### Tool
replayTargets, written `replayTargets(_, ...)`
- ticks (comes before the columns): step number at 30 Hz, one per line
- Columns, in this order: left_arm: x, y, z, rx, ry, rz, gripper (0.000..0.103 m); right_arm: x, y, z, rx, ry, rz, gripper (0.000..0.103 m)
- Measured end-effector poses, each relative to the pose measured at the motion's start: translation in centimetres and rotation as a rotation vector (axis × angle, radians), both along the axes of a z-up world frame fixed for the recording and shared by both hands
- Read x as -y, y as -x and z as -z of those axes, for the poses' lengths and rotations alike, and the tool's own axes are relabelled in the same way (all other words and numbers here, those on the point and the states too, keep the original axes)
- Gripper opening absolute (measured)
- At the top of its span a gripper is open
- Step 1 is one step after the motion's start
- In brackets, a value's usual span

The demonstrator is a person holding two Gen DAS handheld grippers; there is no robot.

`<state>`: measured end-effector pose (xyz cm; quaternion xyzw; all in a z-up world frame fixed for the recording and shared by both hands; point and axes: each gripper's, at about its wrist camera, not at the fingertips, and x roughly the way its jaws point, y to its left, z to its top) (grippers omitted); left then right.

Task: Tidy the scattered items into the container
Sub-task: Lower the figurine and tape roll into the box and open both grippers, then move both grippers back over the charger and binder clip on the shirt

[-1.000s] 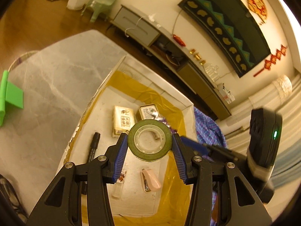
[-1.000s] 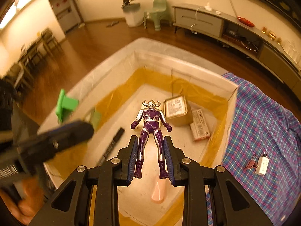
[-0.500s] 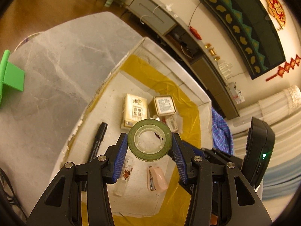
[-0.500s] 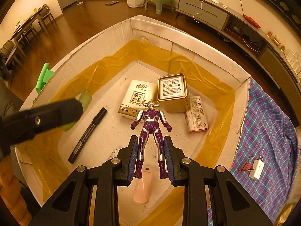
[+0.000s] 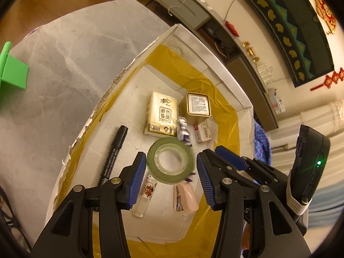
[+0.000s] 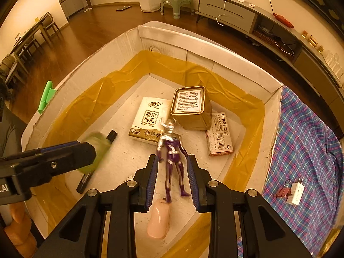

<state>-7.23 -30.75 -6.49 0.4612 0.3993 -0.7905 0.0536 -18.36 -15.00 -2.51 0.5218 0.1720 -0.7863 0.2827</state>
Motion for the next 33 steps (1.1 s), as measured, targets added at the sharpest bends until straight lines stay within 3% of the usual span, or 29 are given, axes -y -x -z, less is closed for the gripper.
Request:
replayTargets(9,0.0,0.0,-0.3,0.003,0.004,-0.001,0.055,-0.3,-0.7,-0.3,-0.005,0.021,-0.014,0.03)
replayTargets(14,0.5,-0.9,-2.0,-0.046,-0.002,-0.01,0.055,-0.9,-1.5,-1.3,-0.006,0.082,-0.018,0.03)
replayTargets(25,-1.0,-2.4,-6.9,-0.167,0.13,0.021,0.055,-3.7,-5.1,-3.7,-0.034,0.222,-0.04,0.03)
replayTargets(28,-2.8,-2.3,-8.2,-0.194,0.2,0.058,0.055,-5.1,-6.1,-4.5,-0.045,0.265,-0.033,0.03)
replayTargets(33,-6.6,-2.4,-10.5,-0.218,0.421,0.098,0.055,-7.6,-7.6,-5.7,-0.054,0.317,-0.023,0.03)
